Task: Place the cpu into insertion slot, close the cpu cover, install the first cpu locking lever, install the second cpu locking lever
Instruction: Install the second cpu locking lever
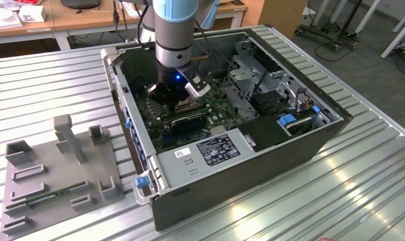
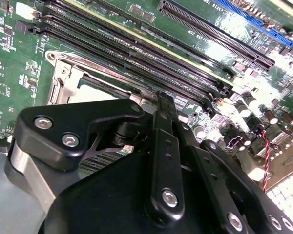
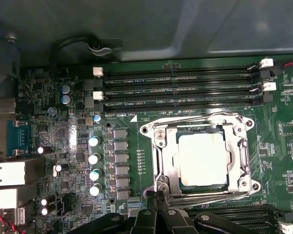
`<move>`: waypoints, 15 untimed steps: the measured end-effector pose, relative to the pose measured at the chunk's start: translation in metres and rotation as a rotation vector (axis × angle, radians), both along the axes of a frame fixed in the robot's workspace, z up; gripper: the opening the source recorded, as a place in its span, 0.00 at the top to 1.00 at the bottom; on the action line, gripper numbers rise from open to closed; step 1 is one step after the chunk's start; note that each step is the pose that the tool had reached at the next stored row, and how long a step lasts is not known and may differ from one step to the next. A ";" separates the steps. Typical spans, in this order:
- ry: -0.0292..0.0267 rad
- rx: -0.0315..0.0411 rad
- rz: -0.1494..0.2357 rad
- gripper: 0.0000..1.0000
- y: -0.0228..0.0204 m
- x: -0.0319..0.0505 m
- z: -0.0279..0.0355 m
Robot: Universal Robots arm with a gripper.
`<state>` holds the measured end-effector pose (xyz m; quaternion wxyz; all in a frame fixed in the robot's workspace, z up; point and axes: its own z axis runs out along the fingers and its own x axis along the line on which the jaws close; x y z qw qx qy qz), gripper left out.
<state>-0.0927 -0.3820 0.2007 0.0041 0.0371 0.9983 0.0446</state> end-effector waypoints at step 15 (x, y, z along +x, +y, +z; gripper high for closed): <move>-0.0016 0.0296 0.000 0.89 -0.0045 -0.0004 -0.0001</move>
